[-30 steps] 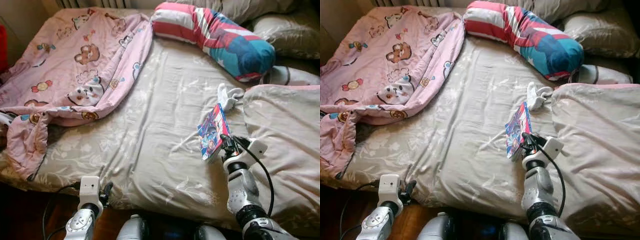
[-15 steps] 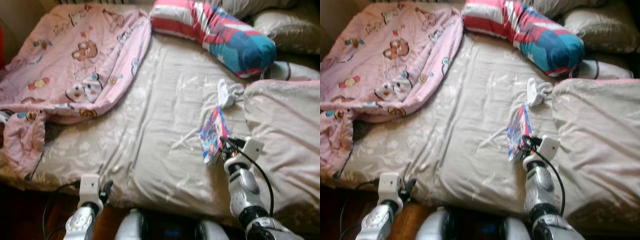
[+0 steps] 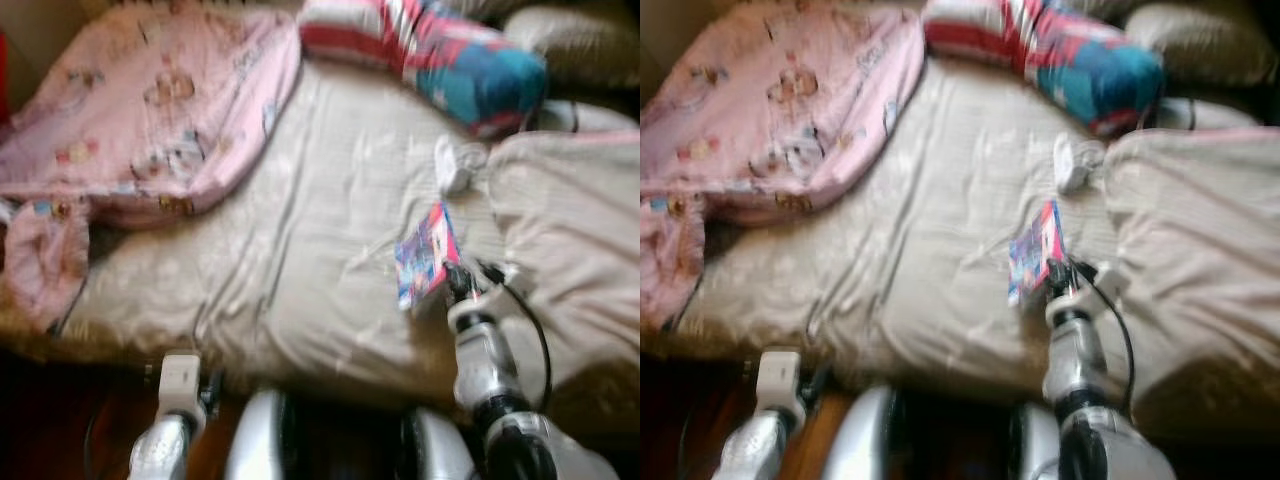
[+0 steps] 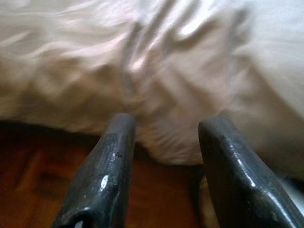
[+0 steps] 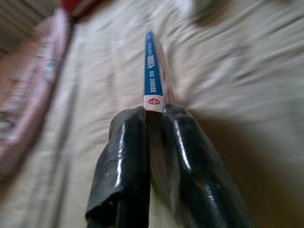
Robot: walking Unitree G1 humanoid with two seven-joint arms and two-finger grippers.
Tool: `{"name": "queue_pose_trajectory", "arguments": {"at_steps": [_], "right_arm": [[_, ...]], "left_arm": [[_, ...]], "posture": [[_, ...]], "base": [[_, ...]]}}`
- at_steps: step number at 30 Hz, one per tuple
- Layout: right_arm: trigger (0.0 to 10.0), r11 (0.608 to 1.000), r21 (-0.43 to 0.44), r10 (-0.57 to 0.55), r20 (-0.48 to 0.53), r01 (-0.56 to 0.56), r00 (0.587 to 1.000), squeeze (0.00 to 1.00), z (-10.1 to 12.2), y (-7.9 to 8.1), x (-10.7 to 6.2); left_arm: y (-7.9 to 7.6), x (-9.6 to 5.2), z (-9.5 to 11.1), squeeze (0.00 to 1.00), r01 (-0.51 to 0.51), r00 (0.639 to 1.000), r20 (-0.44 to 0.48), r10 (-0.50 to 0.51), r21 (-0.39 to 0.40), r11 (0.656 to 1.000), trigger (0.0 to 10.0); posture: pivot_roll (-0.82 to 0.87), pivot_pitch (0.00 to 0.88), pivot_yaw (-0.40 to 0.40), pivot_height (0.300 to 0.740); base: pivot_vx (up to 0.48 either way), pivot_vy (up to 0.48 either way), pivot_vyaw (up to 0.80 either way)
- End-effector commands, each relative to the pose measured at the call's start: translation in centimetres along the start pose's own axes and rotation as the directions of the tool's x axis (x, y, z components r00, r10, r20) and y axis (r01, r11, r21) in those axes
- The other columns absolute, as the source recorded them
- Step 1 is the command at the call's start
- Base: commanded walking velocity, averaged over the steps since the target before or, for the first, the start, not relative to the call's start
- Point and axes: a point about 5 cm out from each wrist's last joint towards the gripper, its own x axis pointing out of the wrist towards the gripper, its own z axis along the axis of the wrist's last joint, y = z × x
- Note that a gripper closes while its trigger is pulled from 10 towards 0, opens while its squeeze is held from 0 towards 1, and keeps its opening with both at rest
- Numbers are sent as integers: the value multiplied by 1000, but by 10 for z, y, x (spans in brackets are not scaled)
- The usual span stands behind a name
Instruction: Clean up the room
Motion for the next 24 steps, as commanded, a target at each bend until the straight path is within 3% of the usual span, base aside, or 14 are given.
{"name": "queue_pose_trajectory", "arguments": {"at_steps": [1,3,7,17,24], "right_arm": [[10000,995,100,-3,-28,6,1000,0,-8,-4,-4],[10000,991,136,4,-27,0,1000,0,-8,-5,-4],[10000,993,114,12,-12,-11,1000,0,-4,-6,-4],[10000,984,160,-99,90,83,991,0,14,-30,-9],[10000,988,80,-131,-18,132,991,0,-3,-41,-19]], "left_arm": [[1,-8,-15,0,11,998,-63,-10,10,1000,10000],[0,-9,-15,0,15,998,-64,-14,14,1000,10000],[2,-10,-16,0,17,998,-63,-16,21,1000,10000],[6,-15,-20,0,20,997,-74,-18,35,999,10000],[5,-16,-21,0,27,996,-80,-24,39,999,10000]], "posture": [[138,297,96,632],[142,301,98,632],[145,312,101,632],[151,333,116,632],[149,337,119,632]], "base": [[0,0,0],[0,0,0],[0,0,0],[0,0,0],[0,0,0]]}}
